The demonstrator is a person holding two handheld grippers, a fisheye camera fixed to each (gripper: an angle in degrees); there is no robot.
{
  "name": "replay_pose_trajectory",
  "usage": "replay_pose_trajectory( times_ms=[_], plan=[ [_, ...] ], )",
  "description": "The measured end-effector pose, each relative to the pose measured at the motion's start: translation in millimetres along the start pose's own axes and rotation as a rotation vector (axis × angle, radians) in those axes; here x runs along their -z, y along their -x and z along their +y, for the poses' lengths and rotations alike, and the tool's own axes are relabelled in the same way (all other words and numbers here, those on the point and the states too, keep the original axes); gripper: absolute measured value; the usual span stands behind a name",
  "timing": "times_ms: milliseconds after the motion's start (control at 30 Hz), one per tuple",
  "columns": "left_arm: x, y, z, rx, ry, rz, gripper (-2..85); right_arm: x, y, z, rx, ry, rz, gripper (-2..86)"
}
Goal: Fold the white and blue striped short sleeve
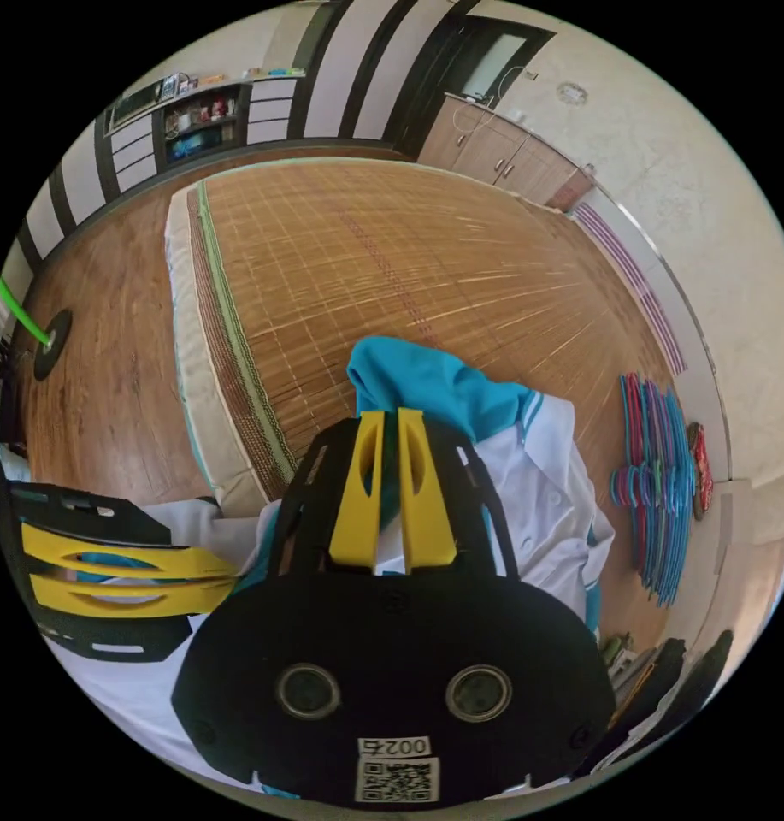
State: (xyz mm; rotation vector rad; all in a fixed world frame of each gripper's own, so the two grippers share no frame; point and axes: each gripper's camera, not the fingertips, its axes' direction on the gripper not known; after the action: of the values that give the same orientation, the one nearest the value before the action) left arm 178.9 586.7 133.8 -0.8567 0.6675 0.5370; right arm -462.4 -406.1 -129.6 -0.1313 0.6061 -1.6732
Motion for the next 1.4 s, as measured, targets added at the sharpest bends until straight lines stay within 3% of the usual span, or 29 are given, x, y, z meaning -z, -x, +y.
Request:
replay_pose_trajectory(
  times_ms=[333, 433, 600, 733, 900, 1133, 1400],
  plan=[
    [24, -20, -1, -0.097, -0.037, 0.107, -0.9, 83, -77, 84, -0.335, -0.346, -0.098, 0.2],
    [17, -32, -5, -0.182, 0.002, 0.157, -0.9, 77, -99, 126, -0.408, -0.310, -0.054, 1.6],
    [1, -51, -11, -0.252, 0.080, 0.177, -0.9, 50, -125, 171, -0.552, -0.062, 0.029, 5.5],
    [-5, -56, -9, -0.256, 0.107, 0.170, -0.9, 74, -116, 169, -0.519, -0.155, 0.061, 7.4],
    [-3, -55, -12, -0.240, 0.111, 0.165, -0.9, 65, -80, 122, -0.294, -0.185, -0.049, 12.5],
    [7, -52, -15, -0.189, 0.094, 0.111, -0.9, 20, -64, 90, -0.291, -0.060, 0.070, 6.6],
    [32, -35, -26, -0.107, 0.057, -0.012, -0.9, 68, -63, 53, -0.223, -0.306, 0.092, 4.1]
  ],
)
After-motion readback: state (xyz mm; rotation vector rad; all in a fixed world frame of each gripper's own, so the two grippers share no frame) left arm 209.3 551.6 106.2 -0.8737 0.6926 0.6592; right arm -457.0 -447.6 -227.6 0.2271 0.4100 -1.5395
